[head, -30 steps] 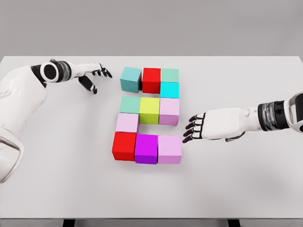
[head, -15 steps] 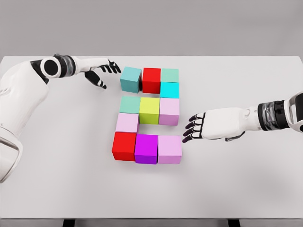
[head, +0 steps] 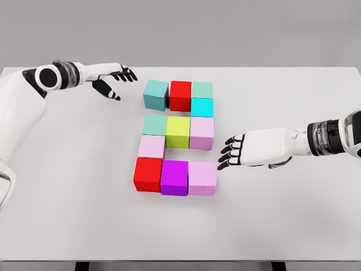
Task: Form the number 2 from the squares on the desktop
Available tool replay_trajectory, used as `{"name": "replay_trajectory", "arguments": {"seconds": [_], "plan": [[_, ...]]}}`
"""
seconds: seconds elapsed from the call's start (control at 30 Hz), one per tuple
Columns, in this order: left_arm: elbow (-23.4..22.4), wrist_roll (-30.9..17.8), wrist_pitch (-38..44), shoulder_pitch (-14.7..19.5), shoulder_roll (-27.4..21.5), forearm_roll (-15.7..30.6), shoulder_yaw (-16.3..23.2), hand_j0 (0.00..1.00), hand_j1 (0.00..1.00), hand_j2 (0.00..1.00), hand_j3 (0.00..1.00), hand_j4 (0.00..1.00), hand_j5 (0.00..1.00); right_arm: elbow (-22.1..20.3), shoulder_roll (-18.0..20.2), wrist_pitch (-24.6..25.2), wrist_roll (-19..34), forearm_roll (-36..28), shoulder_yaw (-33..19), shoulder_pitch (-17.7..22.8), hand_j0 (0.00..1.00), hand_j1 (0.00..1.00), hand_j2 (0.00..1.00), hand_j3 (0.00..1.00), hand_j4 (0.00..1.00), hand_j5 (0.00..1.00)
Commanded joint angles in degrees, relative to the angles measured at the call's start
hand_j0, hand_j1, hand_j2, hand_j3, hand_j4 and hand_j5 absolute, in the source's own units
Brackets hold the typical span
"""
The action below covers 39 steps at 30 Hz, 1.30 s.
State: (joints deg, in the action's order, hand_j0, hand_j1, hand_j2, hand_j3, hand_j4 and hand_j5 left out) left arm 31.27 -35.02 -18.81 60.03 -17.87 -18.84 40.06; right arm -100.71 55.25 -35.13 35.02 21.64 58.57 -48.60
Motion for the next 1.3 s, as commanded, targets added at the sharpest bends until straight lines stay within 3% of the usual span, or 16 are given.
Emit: {"name": "replay_trajectory", "arguments": {"seconds": [0.0,0.33,0.5,1.27], "plan": [[2.0,0.0,-0.1,0.0,-0.8,0.3,0.1,0.79,0.79,0.79,0.79,0.79,0.79,0.0,0.0,0.1,0.0,-0.3,0.0,0.0,1.00,1.00,1.00,1.00,1.00,1.00],[2.1,0.0,-0.1,-2.5,-0.7,0.2,0.7,0.80,0.80,0.80,0.80,0.80,0.80,0.0,0.0,0.1,0.0,-0.3,-0.4,0.0,1.00,1.00,1.00,1.00,1.00,1.00],[4.3,0.0,-0.2,-2.5,-0.8,0.4,1.2,0.80,0.80,0.80,0.80,0.80,0.80,0.0,0.0,0.1,0.0,-0.3,-0.5,0.0,1.00,1.00,1.00,1.00,1.00,1.00],[6.3,0.0,0.2,-4.7,-0.8,0.4,1.5,0.81,0.81,0.81,0.81,0.81,0.81,0.0,0.0,0.1,0.0,-0.3,-1.1,0.0,1.00,1.00,1.00,1.00,1.00,1.00]]}}
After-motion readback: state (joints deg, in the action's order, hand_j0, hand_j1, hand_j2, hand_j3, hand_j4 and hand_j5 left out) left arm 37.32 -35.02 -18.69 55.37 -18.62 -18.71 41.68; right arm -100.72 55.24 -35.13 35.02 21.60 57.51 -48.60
